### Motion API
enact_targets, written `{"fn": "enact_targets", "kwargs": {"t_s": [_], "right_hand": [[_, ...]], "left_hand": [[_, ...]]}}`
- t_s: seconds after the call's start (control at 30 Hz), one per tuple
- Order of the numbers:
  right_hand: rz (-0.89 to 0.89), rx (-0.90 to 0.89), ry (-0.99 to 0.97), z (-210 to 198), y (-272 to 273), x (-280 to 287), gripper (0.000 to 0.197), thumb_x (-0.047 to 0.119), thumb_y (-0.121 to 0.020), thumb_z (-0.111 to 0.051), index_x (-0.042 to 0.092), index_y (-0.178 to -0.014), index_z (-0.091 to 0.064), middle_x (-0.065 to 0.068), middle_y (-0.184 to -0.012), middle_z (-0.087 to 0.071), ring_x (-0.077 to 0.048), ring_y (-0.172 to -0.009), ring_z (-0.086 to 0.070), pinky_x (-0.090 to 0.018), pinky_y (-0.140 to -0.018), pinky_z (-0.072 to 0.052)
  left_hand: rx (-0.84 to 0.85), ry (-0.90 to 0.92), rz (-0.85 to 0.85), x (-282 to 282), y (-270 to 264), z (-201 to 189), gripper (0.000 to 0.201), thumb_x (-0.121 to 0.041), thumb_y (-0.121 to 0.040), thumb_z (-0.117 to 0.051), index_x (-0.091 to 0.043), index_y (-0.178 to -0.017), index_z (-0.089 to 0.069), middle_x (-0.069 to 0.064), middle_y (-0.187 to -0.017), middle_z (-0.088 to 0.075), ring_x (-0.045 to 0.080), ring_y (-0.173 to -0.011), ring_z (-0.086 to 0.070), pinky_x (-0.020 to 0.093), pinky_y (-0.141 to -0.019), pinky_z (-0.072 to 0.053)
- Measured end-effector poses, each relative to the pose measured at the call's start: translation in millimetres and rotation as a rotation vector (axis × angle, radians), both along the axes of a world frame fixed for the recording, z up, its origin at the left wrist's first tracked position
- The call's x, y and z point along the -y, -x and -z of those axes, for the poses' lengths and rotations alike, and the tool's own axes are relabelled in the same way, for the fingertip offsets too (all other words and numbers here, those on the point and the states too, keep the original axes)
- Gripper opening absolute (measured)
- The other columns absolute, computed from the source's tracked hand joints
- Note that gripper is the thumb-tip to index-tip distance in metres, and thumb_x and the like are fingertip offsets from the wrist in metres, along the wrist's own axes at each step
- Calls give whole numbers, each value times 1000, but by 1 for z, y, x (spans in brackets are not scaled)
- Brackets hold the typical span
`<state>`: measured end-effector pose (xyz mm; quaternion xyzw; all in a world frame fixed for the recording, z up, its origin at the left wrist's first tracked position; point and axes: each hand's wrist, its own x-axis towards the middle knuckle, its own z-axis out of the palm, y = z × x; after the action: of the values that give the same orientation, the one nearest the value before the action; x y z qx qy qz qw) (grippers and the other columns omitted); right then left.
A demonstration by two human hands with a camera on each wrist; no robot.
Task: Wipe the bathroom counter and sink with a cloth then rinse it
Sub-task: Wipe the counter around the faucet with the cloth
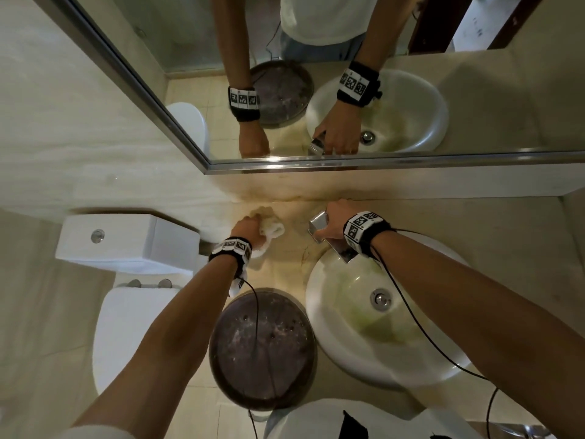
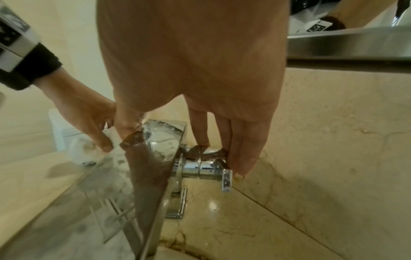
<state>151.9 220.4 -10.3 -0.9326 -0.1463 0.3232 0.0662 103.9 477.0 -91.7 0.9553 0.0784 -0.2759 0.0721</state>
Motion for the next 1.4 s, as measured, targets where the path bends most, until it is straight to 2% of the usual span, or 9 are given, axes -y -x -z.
{"fn": "enact_targets", "kwargs": {"t_s": [0.17, 0.27, 0.4, 0.53, 0.67, 0.83, 1.13, 1.27, 1.4], "right_hand": [[-3, 1, 18, 0, 1, -2, 46, 60, -68, -77, 22, -87, -58, -4, -95, -66, -25, -82, -62, -32, -69, -53], [-8, 6, 33, -1, 0, -4, 47, 61, -69, -76, 22, -89, -59, -3, -95, -66, -25, -85, -64, -34, -74, -57], [-16, 12, 37, -2, 2, -6, 48, 62, -72, -75, 21, -91, -58, -3, -94, -66, -24, -84, -65, -34, -73, -57], [-5, 8, 32, -3, 3, -7, 47, 59, -72, -76, 21, -92, -57, -3, -91, -62, -24, -82, -63, -31, -67, -52], [-10, 6, 28, -1, 2, -8, 50, 56, -71, -78, 18, -100, -61, -3, -93, -63, -24, -82, -64, -32, -68, -53], [-21, 22, 28, 3, 0, -6, 47, 57, -71, -79, 20, -92, -59, -3, -89, -66, -22, -77, -65, -30, -65, -55], [-56, 49, 51, 3, -2, -8, 48, 58, -68, -80, 20, -92, -62, -2, -89, -67, -22, -76, -64, -29, -64, -51], [-61, 46, 57, 4, -3, -9, 50, 60, -67, -79, 21, -90, -57, -2, -88, -63, -23, -78, -62, -31, -69, -54], [-57, 54, 59, 3, -1, -10, 49, 60, -68, -79, 21, -87, -55, -3, -88, -60, -24, -79, -60, -33, -72, -55]], "left_hand": [[35, 130, -55, -1, 37, -5, 56, -28, -79, -69, -23, -130, -48, 11, -113, -55, 33, -97, -62, 39, -84, -55], [137, 143, -92, -13, 37, -9, 56, -31, -80, -73, -20, -129, -48, 12, -112, -54, 34, -93, -63, 39, -82, -54], [248, 99, -289, -35, 20, -21, 51, -32, -84, -68, -14, -128, -51, 15, -117, -56, 38, -99, -62, 40, -82, -51], [213, 72, -511, -49, 2, -7, 51, -44, -91, -57, -3, -120, -57, 21, -119, -61, 41, -108, -60, 42, -86, -50], [193, 78, -531, -43, -7, 16, 53, -47, -97, -48, 1, -116, -61, 24, -116, -64, 40, -106, -61, 41, -86, -49], [224, 129, -567, -13, -22, 27, 50, -46, -97, -47, -4, -123, -53, 20, -117, -62, 39, -107, -61, 41, -88, -49], [165, 147, -455, 39, -45, 30, 52, -51, -96, -46, -12, -130, -50, 14, -125, -57, 34, -110, -60, 41, -88, -48], [179, 128, -155, 51, -39, 32, 44, -44, -98, -48, -19, -134, -47, 13, -144, -43, 33, -119, -55, 43, -91, -51], [210, 114, 114, 66, -36, 32, 43, -37, -94, -57, -28, -134, -45, 9, -145, -36, 32, -120, -49, 44, -88, -52]]}}
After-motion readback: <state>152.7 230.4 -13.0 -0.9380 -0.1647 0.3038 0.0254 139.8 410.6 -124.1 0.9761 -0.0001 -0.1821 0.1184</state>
